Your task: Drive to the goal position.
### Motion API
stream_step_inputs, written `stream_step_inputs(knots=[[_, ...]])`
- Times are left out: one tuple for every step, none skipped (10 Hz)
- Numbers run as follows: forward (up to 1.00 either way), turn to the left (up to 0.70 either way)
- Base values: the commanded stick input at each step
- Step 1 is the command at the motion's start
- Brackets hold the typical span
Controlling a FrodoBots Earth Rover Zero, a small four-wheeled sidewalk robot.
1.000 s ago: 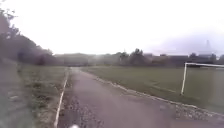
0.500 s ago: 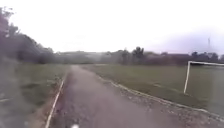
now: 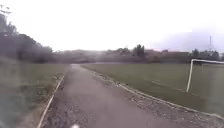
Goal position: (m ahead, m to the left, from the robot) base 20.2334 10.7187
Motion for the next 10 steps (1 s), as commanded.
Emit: stream_step_inputs(knots=[[0.0, 0.0], [0.0, 0.0], [0.0, 0.0], [0.0, 0.0], [0.0, 0.0], [0.0, 0.0], [0.0, 0.0], [0.0, 0.0], [0.45, 0.27], [0.45, 0.27]])
